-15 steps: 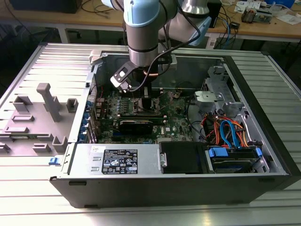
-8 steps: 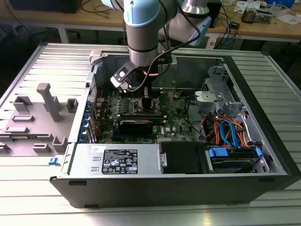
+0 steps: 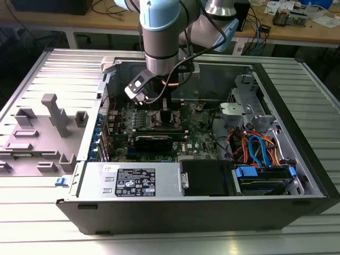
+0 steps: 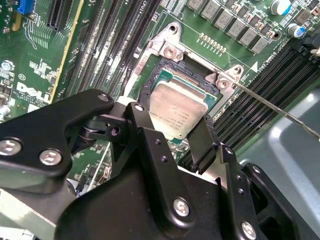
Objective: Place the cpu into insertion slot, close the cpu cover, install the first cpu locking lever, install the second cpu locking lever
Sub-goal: 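Place the cpu into insertion slot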
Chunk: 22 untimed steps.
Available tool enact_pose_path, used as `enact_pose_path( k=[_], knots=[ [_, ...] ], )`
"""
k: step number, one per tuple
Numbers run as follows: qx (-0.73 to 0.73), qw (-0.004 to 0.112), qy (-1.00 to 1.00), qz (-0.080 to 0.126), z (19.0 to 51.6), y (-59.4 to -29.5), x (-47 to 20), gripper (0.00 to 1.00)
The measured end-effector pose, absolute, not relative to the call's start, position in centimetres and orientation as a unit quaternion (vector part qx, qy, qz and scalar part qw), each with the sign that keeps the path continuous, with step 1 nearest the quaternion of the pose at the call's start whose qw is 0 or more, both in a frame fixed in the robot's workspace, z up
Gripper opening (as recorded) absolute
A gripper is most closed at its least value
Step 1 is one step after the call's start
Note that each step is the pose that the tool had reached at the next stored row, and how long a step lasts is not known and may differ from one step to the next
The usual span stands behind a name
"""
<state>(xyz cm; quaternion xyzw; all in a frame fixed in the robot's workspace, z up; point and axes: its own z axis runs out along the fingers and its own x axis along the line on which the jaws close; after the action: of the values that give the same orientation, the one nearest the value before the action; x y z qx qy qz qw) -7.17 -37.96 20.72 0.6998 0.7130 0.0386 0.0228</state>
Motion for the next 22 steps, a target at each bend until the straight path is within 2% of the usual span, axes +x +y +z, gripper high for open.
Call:
enact_pose_path(
  k=[22],
  knots=[
    [0.700, 0.023, 0.712, 0.038, 20.02, -38.04, -7.33, 0.55]
  ],
)
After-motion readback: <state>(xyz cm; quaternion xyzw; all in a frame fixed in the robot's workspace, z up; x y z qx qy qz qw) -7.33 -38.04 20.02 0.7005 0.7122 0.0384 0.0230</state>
